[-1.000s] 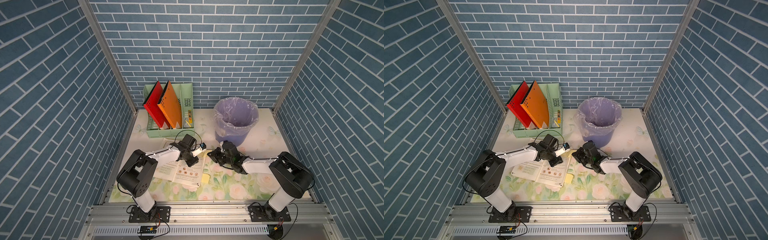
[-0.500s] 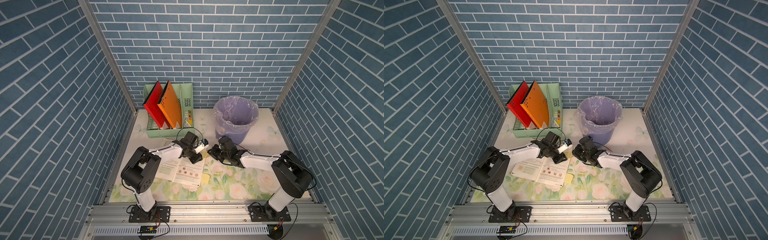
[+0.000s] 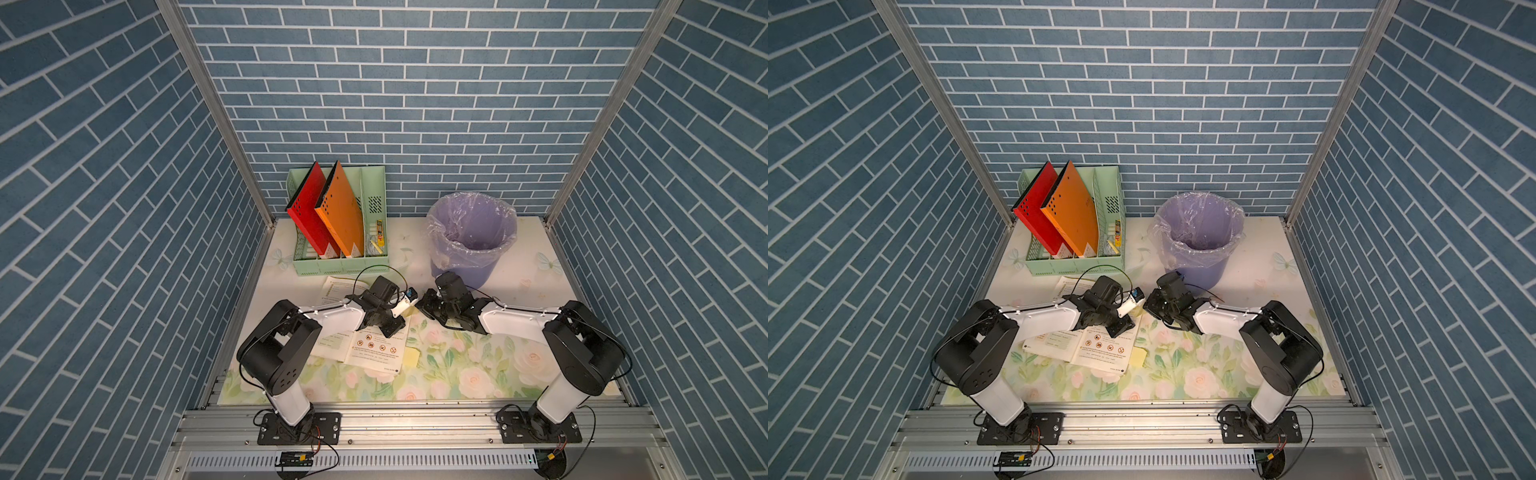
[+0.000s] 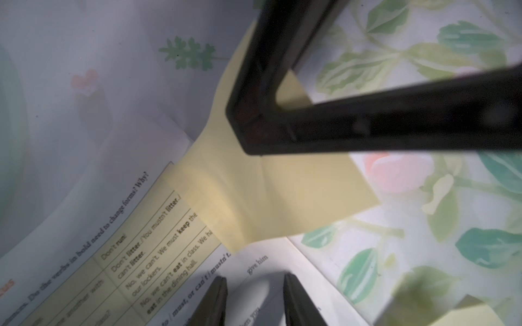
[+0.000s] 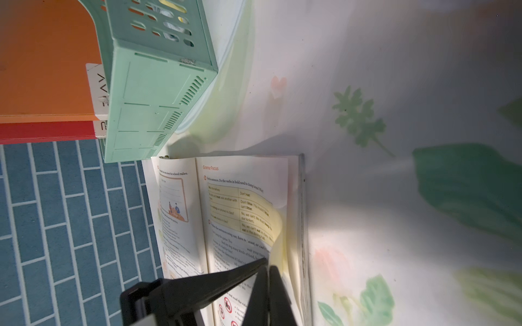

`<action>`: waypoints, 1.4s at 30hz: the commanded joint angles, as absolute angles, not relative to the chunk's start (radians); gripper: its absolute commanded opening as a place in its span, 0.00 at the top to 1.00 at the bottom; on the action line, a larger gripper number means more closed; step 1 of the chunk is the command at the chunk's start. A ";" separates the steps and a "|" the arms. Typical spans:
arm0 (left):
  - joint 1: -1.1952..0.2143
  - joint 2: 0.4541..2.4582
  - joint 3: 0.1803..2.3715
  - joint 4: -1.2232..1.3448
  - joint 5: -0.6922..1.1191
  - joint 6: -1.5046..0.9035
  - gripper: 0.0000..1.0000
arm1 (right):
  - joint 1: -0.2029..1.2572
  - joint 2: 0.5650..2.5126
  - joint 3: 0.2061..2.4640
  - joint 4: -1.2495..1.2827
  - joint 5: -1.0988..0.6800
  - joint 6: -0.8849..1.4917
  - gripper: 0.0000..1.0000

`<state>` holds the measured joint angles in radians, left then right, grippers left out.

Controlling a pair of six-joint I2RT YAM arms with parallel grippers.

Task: Peel off the used sticky note
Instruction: Tear off the note from the book.

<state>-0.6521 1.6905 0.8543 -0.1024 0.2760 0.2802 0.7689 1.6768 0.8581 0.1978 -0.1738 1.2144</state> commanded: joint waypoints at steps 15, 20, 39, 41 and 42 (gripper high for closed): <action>-0.684 1.648 0.805 -0.166 0.193 0.289 0.62 | 0.738 1.730 0.934 0.203 -0.162 1.259 1.00; -0.684 1.621 0.770 -0.144 0.226 0.293 0.62 | 0.724 1.726 0.924 0.231 -0.161 1.279 1.00; -0.676 1.655 0.813 -0.177 0.250 0.280 0.64 | 0.744 1.625 0.831 0.369 -0.119 1.239 1.00; -0.671 1.653 0.820 -0.182 0.258 0.280 0.64 | 0.755 1.606 0.819 0.367 -0.106 1.220 1.00; -0.669 1.651 0.824 -0.186 0.263 0.281 0.64 | 0.761 1.594 0.813 0.360 -0.101 1.212 1.00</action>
